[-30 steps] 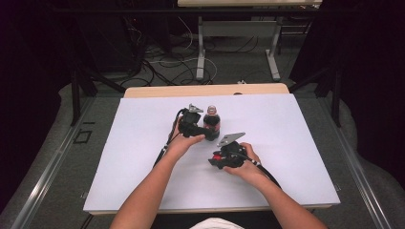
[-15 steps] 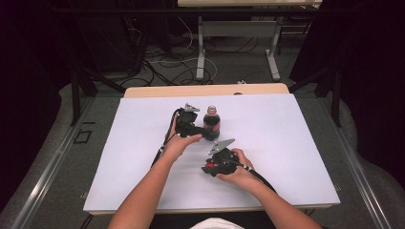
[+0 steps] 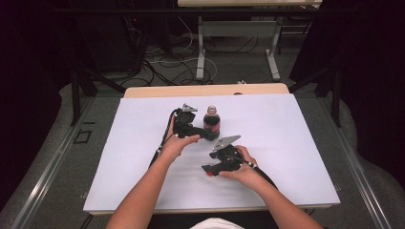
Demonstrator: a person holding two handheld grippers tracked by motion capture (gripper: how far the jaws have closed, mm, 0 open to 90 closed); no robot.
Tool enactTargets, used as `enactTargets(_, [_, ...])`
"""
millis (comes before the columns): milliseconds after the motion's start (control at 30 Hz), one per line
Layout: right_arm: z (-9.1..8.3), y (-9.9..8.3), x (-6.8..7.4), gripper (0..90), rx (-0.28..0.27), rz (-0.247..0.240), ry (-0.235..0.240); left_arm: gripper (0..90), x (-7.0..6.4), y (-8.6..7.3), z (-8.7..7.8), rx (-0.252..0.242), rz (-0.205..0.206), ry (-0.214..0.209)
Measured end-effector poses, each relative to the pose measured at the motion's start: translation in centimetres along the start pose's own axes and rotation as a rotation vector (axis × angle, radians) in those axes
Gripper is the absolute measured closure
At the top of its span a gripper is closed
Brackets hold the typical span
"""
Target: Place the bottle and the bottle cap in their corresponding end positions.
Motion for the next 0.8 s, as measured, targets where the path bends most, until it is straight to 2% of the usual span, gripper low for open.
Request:
enactTargets(67, [-0.6,0.0,-0.5,35.8,-0.005,0.016,-0.004,1.2,-0.1,-0.1,-0.2,0.001,-0.007,-0.002])
enactTargets(100, [-0.9,0.1,-0.7,35.4,-0.020,0.062,-0.025,1.2,-0.1,-0.2,-0.3,0.004,-0.004,0.002])
enactTargets(133, [-1.4,0.0,-1.0,35.5,-0.007,0.100,-0.033,1.3,-0.1,-0.2,-0.4,0.000,-0.003,-0.006])
enactTargets(167, [-1.8,-0.1,-1.3,35.4,0.008,0.132,-0.028,1.2,-0.1,-0.3,-0.6,0.007,0.003,-0.008])
enactTargets(200, [-2.1,-0.1,-1.6,34.5,-0.003,0.151,-0.037,1.2,-0.1,-0.3,-0.7,0.006,0.005,-0.008])
enactTargets(233, [-2.5,-0.2,-2.1,31.7,0.006,0.152,-0.050,1.3,-0.1,-0.4,-0.9,0.007,0.006,-0.011])
enactTargets(367, [-3.7,-0.6,-4.0,20.6,-0.023,0.186,-0.125,1.2,0.0,-0.8,-1.8,-0.004,-0.002,-0.014])
enactTargets(400, [-4.1,-0.8,-4.5,19.0,-0.007,0.190,-0.144,1.2,0.1,-1.0,-2.0,-0.005,0.005,-0.014])
enactTargets(467, [-4.6,-1.2,-5.4,15.5,-0.031,0.209,-0.185,1.1,0.3,-1.3,-2.4,-0.001,0.003,-0.015])
enactTargets(633, [-5.8,-2.5,-6.9,15.4,-0.009,0.250,-0.255,0.6,0.8,-2.3,-3.6,-0.015,-0.009,0.003])
enactTargets(667, [-5.9,-2.8,-7.2,15.4,-0.004,0.243,-0.264,0.6,1.0,-2.5,-3.9,-0.022,-0.009,0.011])
enactTargets(800, [-6.7,-4.0,-8.3,14.3,0.002,0.311,-0.303,0.6,1.5,-3.5,-4.8,-0.041,-0.030,0.009])
Point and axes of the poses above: each handheld gripper's, and its own axes: z roughly forward along the jaws, y roughly out of its top, x roughly to its left, the point moved 4 cm from there along z, roughly forward along the jaws, and after that the axes turned 9 degrees about x, right-handed, at the moved point
